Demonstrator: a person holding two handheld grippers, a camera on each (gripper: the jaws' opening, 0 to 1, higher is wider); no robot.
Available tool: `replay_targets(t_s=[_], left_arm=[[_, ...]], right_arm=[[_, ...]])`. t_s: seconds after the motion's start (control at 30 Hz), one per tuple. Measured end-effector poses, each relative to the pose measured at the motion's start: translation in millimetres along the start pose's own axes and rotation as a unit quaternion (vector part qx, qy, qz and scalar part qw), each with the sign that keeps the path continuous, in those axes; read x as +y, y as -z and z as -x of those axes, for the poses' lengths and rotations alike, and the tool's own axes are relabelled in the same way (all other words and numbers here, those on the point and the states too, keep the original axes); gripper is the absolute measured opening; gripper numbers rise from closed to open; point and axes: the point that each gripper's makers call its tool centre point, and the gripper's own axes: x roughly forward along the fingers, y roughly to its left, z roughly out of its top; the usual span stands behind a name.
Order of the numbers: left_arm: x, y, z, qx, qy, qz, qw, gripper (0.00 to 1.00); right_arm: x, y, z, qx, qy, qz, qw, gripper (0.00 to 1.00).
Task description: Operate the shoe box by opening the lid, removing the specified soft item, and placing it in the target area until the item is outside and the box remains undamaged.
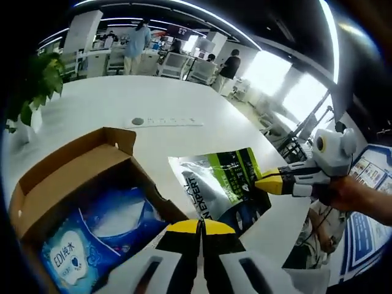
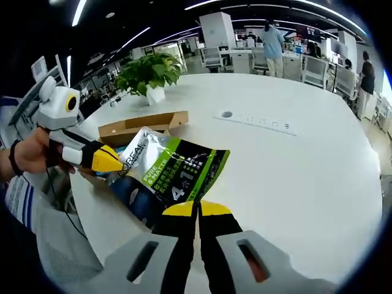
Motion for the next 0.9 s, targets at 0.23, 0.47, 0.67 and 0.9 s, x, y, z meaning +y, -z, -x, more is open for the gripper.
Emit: replay_targets(t_s=[0.23, 0.47, 0.67, 0.9], left_arm=[[-19.3, 3.6, -16.1, 0.011, 0.008, -0.011, 0.9998, 0.00], [-29.6, 4.3, -32.7, 0.021, 0.014, -0.013, 0.9996, 0.00], [-33.1, -2.2, -47.8, 0.027, 0.013, -0.018, 0.9994, 0.00], [-29.4, -6.6, -66.1, 0.033, 0.007, -0.025, 0.9991, 0.00]], right_arm=[[-16.8, 15.2, 8.3, 0.006, 0.010, -0.011, 0.9999, 0.00], [-33.8, 24.0, 13.4, 0.013, 0.015, -0.017, 0.9997, 0.00], [-51.3, 21.6, 12.2, 0.015, 0.019, -0.026, 0.9994, 0.00], [-68.1, 17.0, 5.3, 0.018, 0.020, -0.029, 0.9992, 0.00]])
